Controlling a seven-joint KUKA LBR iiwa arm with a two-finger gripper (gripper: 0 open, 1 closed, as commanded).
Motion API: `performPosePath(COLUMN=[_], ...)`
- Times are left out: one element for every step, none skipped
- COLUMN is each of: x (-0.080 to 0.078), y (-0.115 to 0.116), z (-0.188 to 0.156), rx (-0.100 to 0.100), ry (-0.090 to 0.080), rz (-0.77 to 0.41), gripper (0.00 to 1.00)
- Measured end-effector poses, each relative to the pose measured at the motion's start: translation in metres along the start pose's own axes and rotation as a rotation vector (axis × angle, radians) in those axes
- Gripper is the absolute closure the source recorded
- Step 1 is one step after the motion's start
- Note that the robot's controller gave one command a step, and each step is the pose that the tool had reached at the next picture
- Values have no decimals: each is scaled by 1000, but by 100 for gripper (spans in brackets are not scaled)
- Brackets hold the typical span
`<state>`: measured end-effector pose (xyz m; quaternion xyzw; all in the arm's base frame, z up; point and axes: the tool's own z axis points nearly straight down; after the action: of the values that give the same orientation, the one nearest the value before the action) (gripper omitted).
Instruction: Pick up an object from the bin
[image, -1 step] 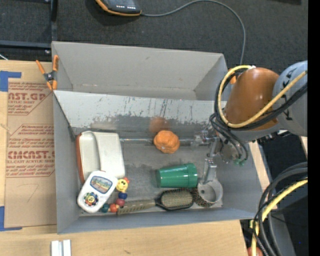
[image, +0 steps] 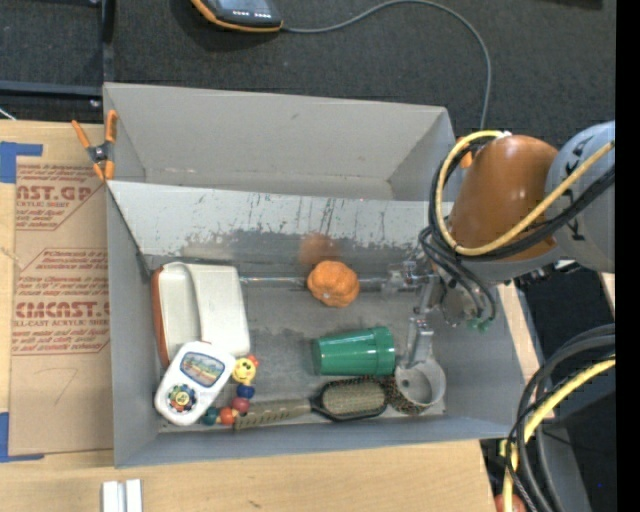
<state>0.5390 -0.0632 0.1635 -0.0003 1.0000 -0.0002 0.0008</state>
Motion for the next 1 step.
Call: performPosePath(x=[0], y=[-1], z=[-3], rx=[-1], ry=[1], rz=[-22], gripper=[0])
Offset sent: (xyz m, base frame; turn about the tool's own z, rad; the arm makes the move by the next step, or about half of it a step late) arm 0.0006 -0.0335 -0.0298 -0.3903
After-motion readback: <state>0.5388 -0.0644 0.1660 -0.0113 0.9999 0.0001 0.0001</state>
